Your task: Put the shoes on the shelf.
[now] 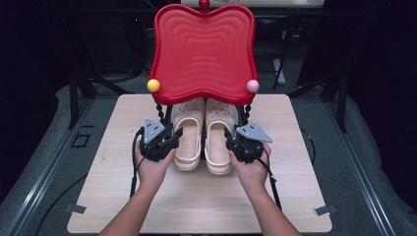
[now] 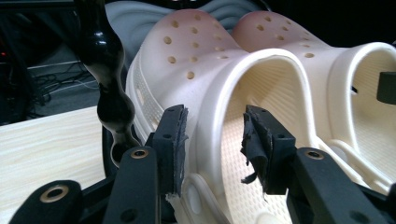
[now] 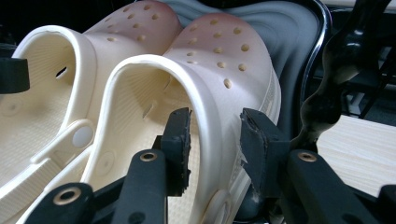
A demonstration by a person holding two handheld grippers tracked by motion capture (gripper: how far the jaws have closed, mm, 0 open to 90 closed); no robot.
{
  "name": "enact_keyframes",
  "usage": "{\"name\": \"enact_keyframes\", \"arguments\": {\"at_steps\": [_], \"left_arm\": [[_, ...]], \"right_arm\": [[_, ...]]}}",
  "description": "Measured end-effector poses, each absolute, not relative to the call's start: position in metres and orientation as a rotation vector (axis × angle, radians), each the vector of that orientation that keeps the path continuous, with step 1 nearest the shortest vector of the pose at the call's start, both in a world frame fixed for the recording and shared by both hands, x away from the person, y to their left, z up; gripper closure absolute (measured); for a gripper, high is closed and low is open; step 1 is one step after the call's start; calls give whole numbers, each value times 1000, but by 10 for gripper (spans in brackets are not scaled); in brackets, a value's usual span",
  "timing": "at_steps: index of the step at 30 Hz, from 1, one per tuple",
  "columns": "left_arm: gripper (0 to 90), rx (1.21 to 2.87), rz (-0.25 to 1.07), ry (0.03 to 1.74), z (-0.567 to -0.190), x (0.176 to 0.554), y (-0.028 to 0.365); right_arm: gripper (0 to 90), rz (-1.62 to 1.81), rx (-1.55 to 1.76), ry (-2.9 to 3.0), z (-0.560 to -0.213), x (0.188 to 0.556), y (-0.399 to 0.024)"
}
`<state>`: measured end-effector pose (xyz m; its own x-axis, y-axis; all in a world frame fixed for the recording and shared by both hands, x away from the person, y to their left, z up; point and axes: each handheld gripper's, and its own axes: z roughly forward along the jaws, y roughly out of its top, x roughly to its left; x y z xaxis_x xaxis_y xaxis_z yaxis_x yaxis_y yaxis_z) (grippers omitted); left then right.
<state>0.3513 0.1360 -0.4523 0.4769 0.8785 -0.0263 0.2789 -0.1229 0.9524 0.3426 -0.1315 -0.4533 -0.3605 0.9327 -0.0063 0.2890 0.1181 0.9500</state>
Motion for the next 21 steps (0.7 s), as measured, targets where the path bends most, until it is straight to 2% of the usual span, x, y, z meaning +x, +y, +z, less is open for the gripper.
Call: {"name": "enact_keyframes", "arguments": {"at_steps": [10, 21], "left_arm": [[584, 1680, 644, 1007, -445, 335, 146], [560, 1694, 604, 968, -439, 302, 164]], "right_arm": [[630, 1294, 1135, 1746, -442, 322, -136], [651, 1375, 1046, 1774, -434, 275, -143]]}}
